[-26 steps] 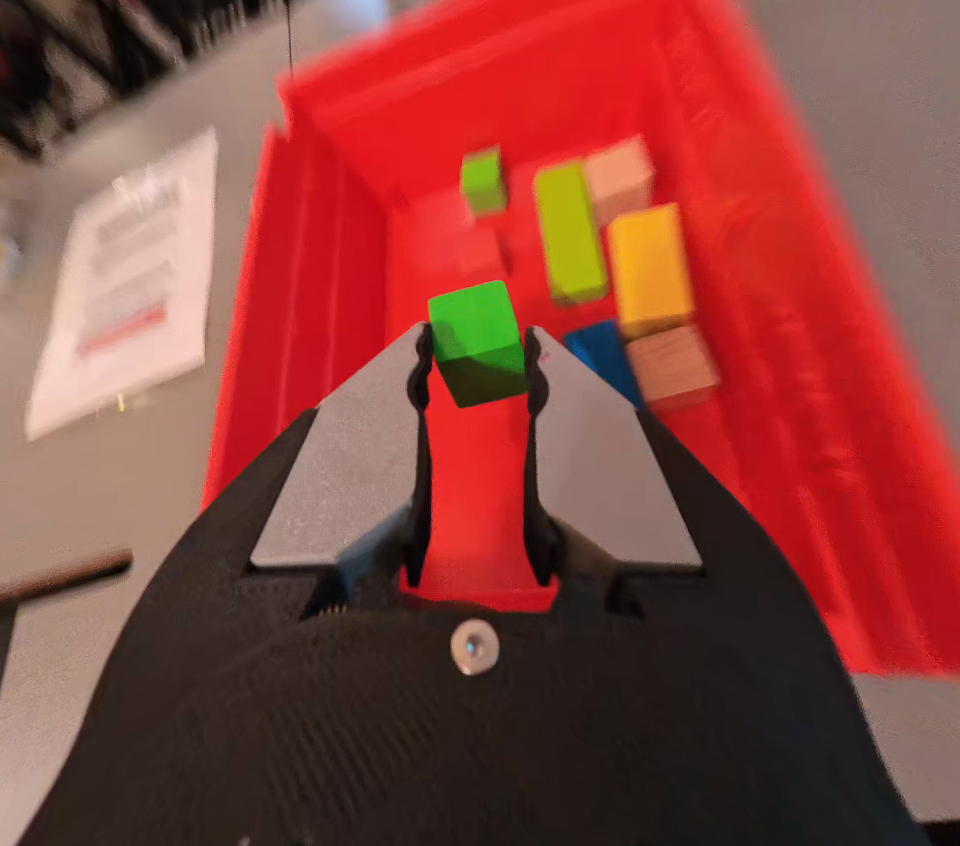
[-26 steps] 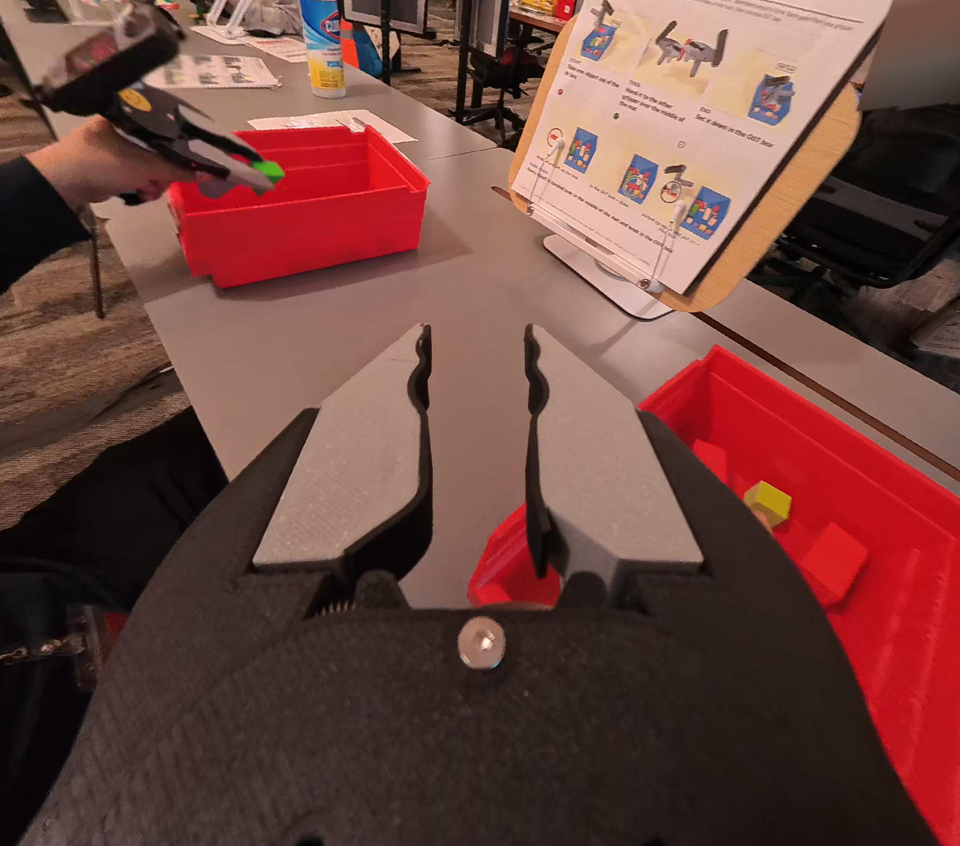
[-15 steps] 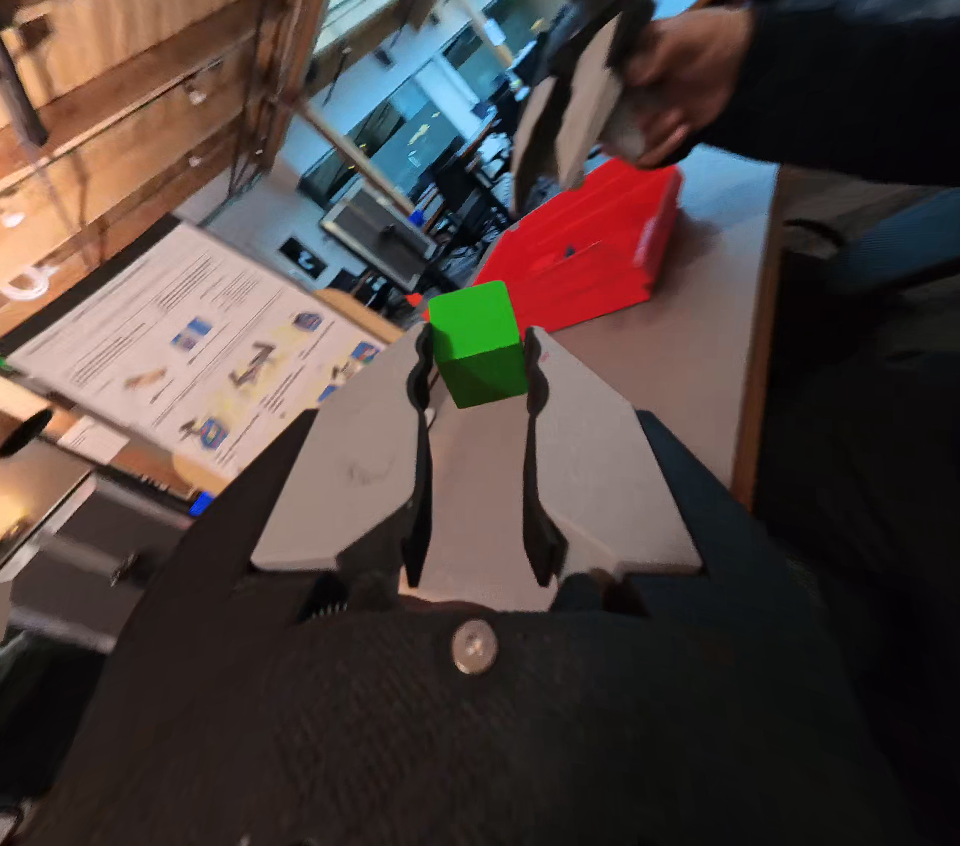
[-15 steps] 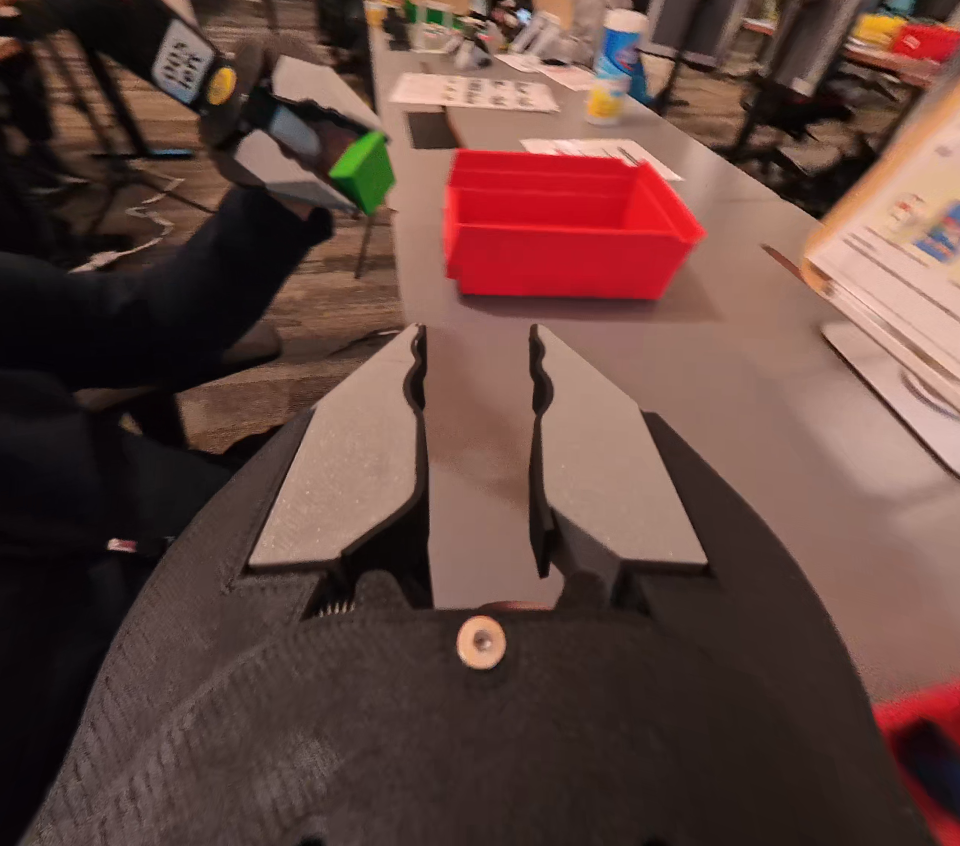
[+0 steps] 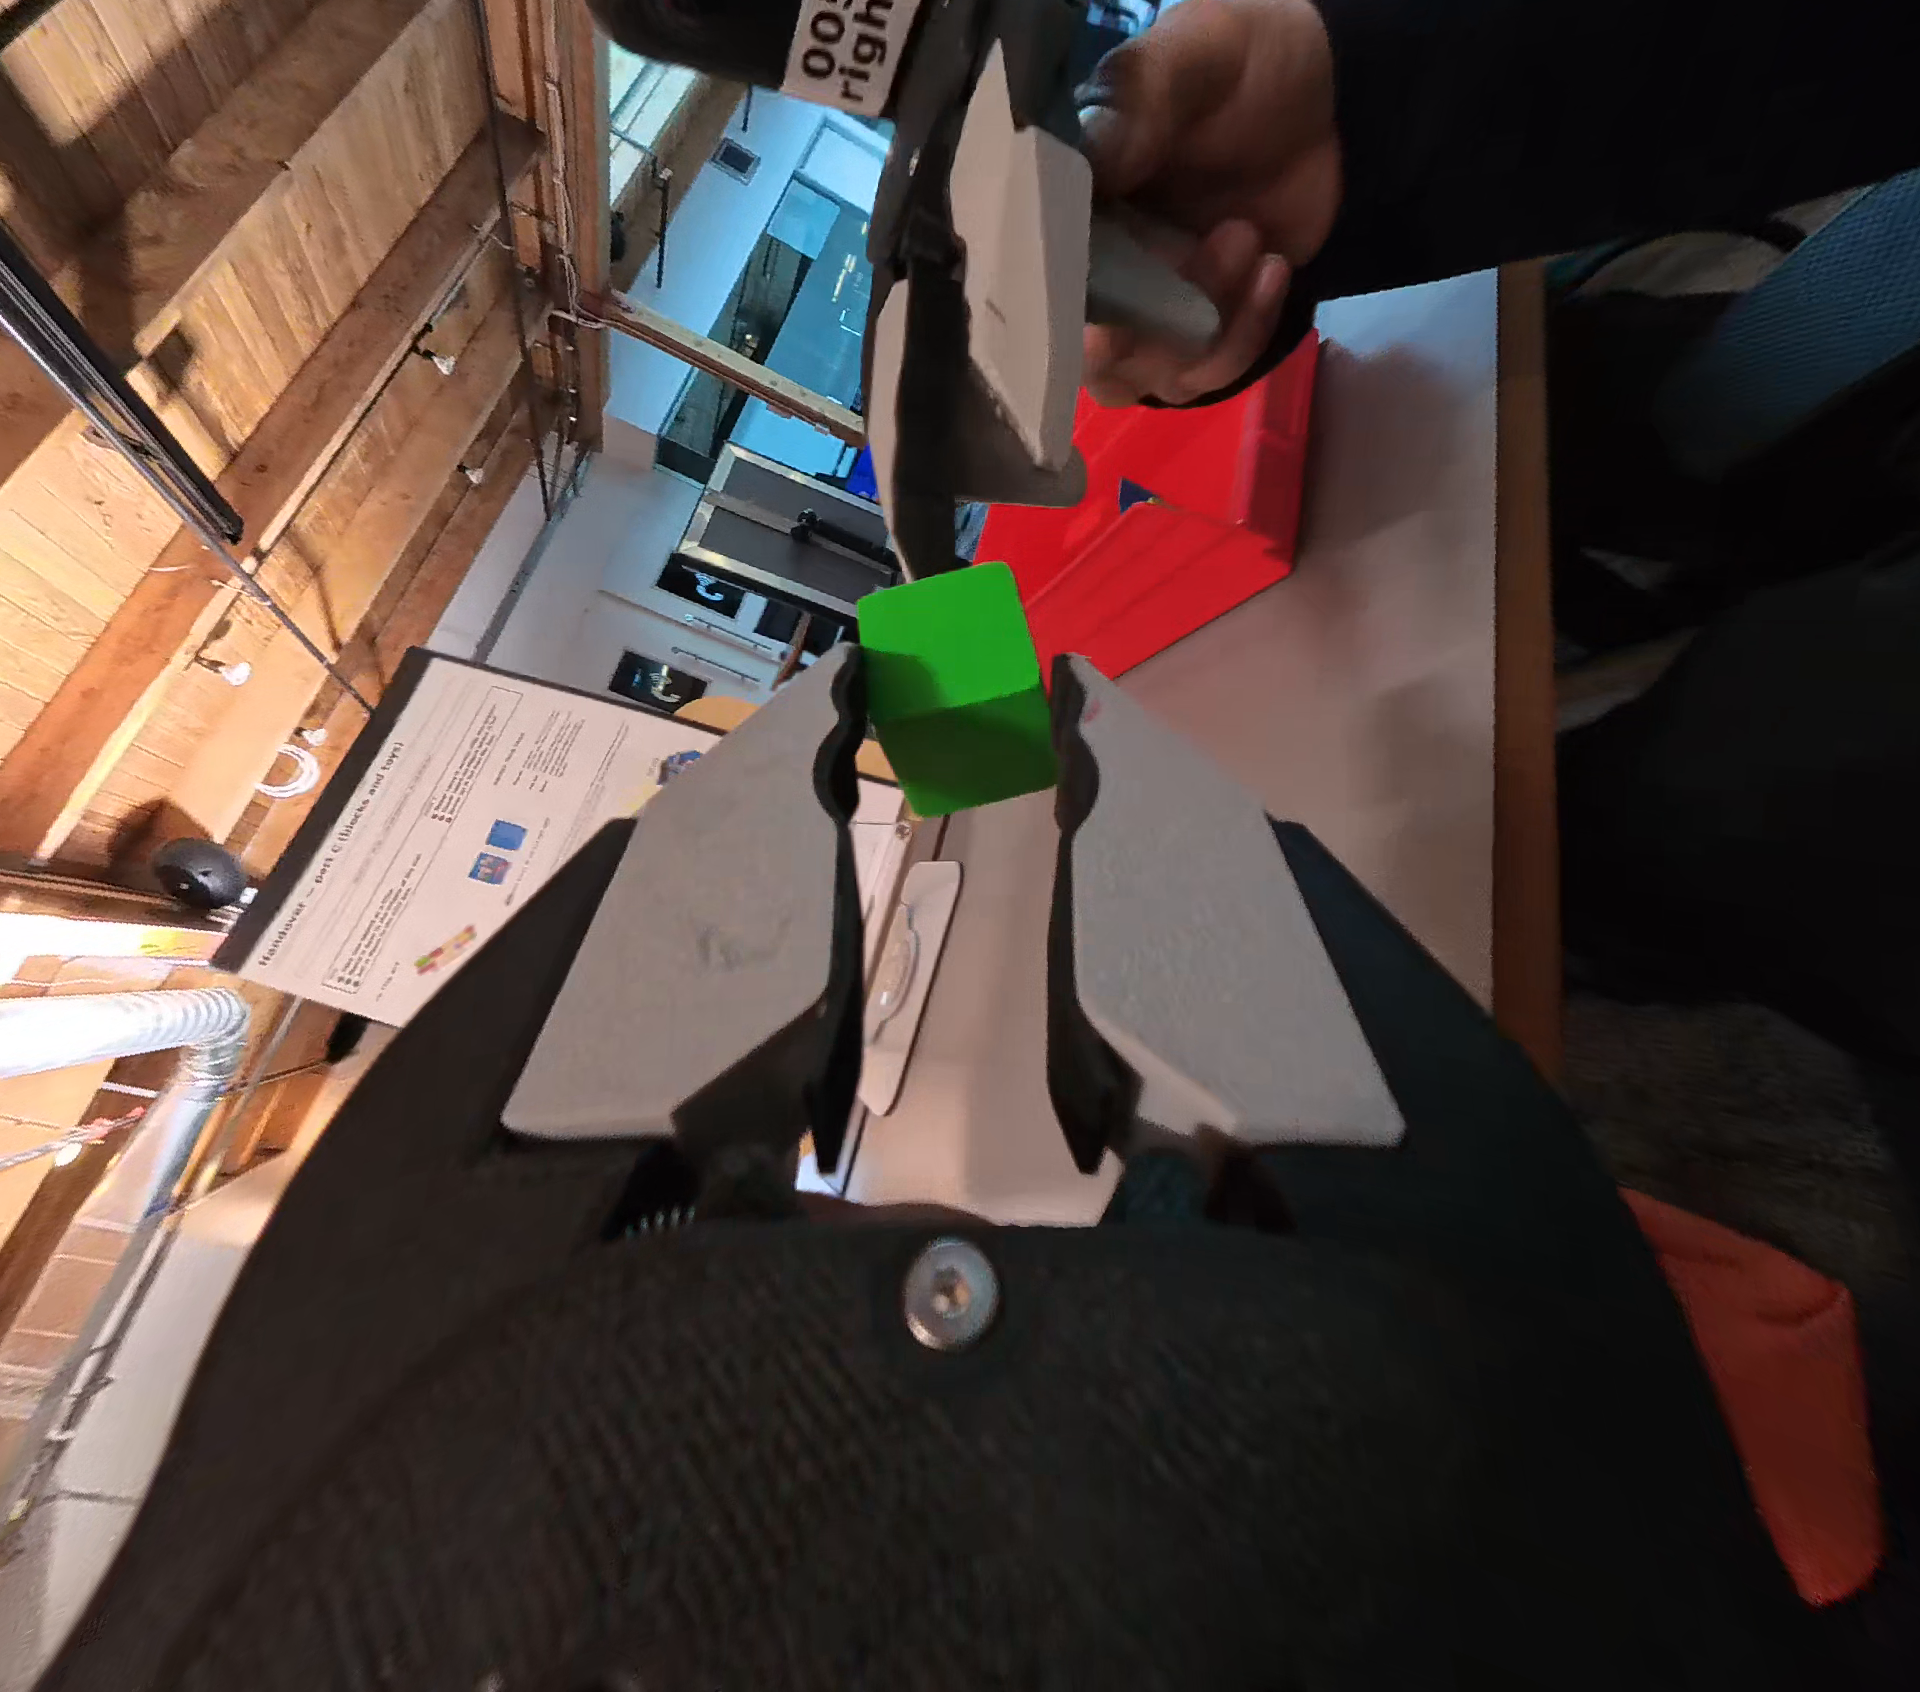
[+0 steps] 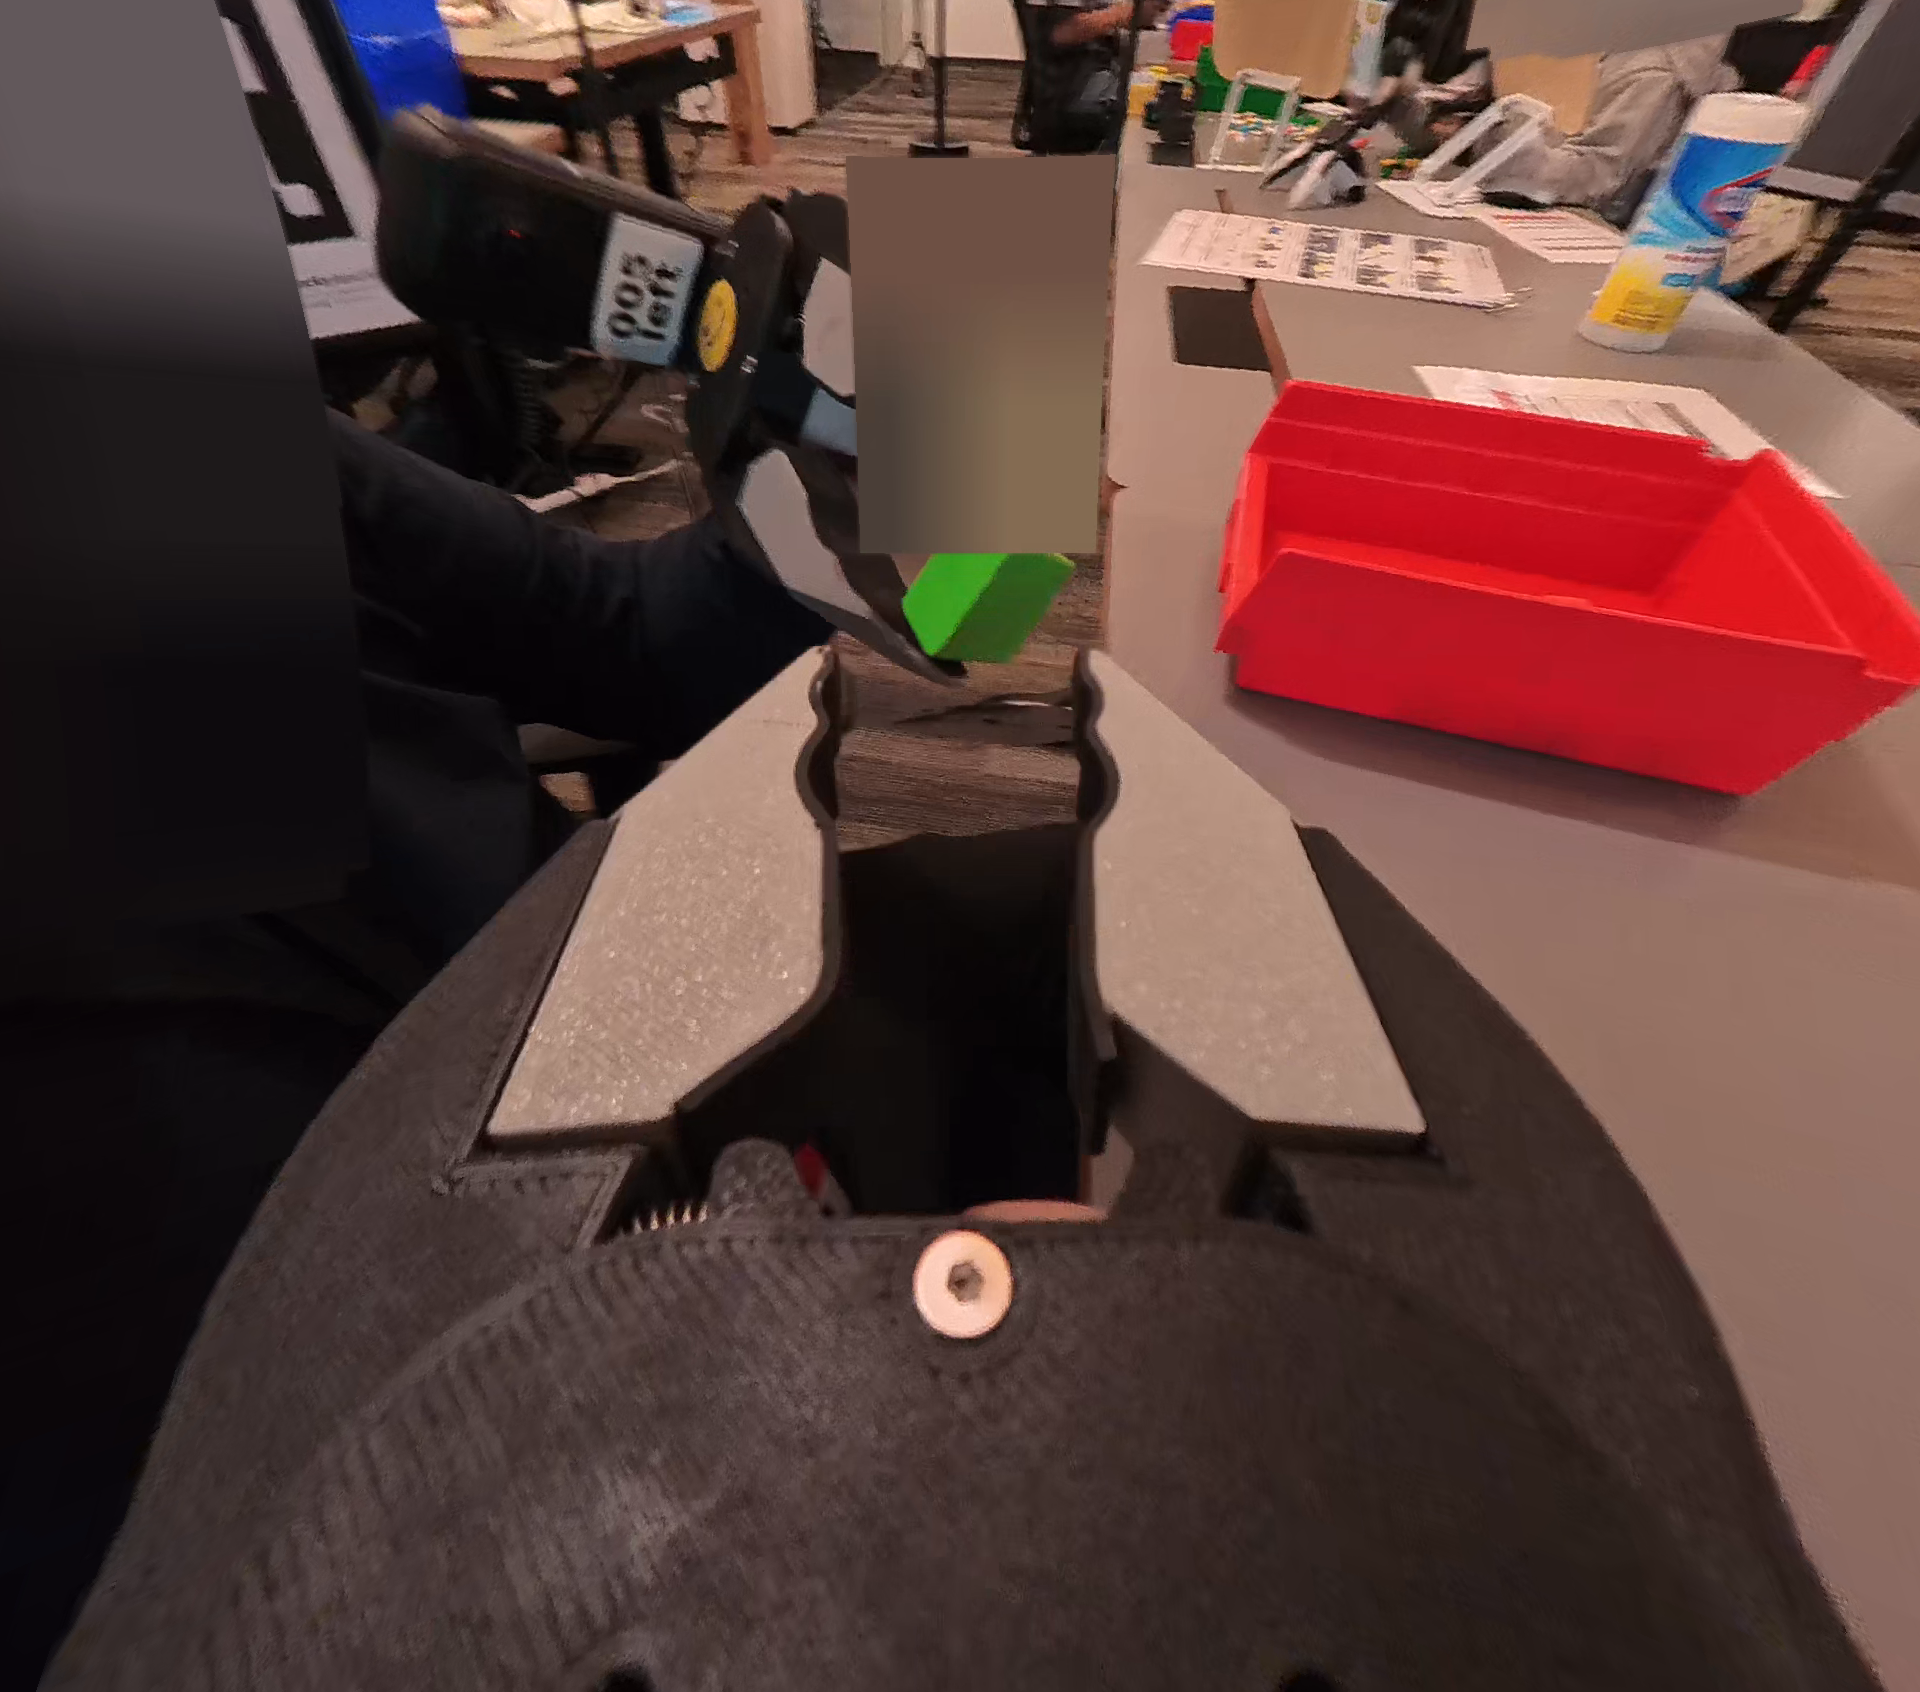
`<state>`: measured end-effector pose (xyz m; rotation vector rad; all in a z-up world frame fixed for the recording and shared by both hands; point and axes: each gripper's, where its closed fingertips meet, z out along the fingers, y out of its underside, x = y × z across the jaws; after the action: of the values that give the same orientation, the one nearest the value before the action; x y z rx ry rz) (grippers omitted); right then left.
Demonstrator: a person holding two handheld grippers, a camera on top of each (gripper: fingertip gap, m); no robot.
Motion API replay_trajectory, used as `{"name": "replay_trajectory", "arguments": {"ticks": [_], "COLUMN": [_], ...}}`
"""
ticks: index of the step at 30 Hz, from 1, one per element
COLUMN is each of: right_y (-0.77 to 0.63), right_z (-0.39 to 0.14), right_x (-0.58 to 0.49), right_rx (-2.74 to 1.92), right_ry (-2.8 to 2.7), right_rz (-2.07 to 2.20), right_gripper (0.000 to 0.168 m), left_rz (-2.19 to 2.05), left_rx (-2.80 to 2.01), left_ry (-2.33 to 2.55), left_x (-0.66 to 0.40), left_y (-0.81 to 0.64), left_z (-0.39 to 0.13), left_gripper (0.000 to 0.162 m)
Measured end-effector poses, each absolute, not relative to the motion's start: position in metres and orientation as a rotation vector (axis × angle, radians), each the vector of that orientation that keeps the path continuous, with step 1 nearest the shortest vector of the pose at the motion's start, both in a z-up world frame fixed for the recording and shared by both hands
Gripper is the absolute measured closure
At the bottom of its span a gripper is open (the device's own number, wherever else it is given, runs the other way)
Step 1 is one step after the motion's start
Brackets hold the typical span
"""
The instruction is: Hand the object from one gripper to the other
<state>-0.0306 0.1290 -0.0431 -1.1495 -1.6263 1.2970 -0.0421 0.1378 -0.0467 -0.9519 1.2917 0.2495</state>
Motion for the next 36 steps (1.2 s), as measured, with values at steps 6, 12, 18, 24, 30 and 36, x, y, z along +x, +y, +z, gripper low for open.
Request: {"name": "replay_trajectory", "arguments": {"ticks": [6, 12, 18, 24, 30, 36], "right_y": [0.127, 0.167, 0.164, 0.166, 0.175, 0.176], "right_z": [-0.054, -0.062, -0.069, -0.08, -0.084, -0.089], "right_x": [-0.037, -0.048, -0.054, -0.067, -0.073, -0.077], "right_rx": [-1.318, -1.44, -1.454, -1.491, -1.497, -1.506], "right_ry": [-1.626, -1.457, -1.478, -1.459, -1.416, -1.423], "right_rz": [1.559, 1.343, 1.301, 1.253, 1.183, 1.161], "right_gripper": [0.122, 0.123, 0.124, 0.128, 0.147, 0.146], "left_rz": [0.545, 0.629, 0.621, 0.68, 0.684, 0.699], "left_rx": [-0.877, -0.923, -0.944, -0.981, -1.021, -1.017], "left_ry": [1.279, 1.319, 1.319, 1.313, 1.311, 1.297], "left_x": [-0.043, -0.045, -0.045, -0.047, -0.049, -0.051], "left_y": [0.154, 0.172, 0.175, 0.185, 0.191, 0.193], "left_z": [-0.049, -0.068, -0.071, -0.076, -0.081, -0.079], "left_gripper": [0.129, 0.129, 0.13, 0.129, 0.129, 0.129]}}
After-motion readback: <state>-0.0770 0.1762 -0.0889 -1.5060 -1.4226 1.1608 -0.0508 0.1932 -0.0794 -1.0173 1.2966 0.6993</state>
